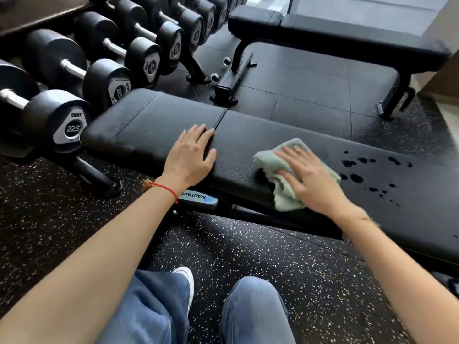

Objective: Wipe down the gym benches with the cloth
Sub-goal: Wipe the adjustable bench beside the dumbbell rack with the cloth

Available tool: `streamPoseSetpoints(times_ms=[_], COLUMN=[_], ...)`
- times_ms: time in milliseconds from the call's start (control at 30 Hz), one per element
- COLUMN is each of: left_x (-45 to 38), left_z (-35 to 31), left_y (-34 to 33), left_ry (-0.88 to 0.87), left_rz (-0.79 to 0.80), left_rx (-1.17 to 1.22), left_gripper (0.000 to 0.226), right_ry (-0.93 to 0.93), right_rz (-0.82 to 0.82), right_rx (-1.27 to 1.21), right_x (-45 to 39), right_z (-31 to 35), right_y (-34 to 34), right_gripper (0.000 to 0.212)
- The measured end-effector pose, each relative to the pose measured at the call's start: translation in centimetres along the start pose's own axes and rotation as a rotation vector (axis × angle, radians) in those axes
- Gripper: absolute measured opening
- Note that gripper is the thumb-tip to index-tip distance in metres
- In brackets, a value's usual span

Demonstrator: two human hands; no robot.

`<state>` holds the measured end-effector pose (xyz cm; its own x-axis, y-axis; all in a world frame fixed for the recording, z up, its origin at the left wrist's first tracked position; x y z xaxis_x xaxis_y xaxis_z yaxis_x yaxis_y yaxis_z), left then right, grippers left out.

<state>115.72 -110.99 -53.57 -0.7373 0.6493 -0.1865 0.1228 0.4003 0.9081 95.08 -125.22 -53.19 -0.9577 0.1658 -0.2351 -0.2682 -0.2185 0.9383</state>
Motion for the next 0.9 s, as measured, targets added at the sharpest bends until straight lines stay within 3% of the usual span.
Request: streamPoseSetpoints(times_ms=[133,267,400,533,667,767,900], left_x=[0.0,0.0,0.0,0.3,0.7,0.9,0.9], left_z=[0.0,0.4,0.2,-0.1,-2.3,-3.5,-3.1], left_y=[0.4,0.4,0.3,0.4,0.4,-0.3,-0.8], left_ry=[0.018,0.015,0.010,0.032,-0.005,-0.026,-0.029], left_rz=[-0.049,-0.038,-0.020,-0.020,-0.018,-0.007,-0.011], left_rx=[0.022,0.033,0.022,0.019,0.049,0.051,0.034], left_gripper=[0.054,0.054,0.054,0.054,0.054,0.053,0.052], right_ry=[-0.221,-0.005,0.128,-0.122,-0.350,-0.180,0.120], right_rz=[0.035,0.062,0.033,-0.010,0.044,0.075,0.060], right_rx=[0.121,0.035,0.005,0.019,0.135,0.047,-0.017], right_x=[-7.2,-9.2,-0.2,3.6,-2.8,-5.4,1.9], right_z=[-3.7,3.1,4.7,-4.2,-8.0,-2.8,3.3], right_y=[-0.4,-3.3,-1.5,1.9,1.9,-0.6,-0.5], right_gripper=[0.054,0.054,0.055,0.053,0.055,0.055,0.055])
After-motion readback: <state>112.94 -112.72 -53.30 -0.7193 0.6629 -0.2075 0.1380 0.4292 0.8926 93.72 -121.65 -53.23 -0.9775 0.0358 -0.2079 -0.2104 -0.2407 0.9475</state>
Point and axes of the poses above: each hand's wrist, its own x-axis away from the middle knuckle, its own y-axis out of the back of the hand, z = x × y, the point moved 9 cm from there along -x, towards the middle knuckle, and after that the axes turned 15 degrees about y, right-handed, at the moved point
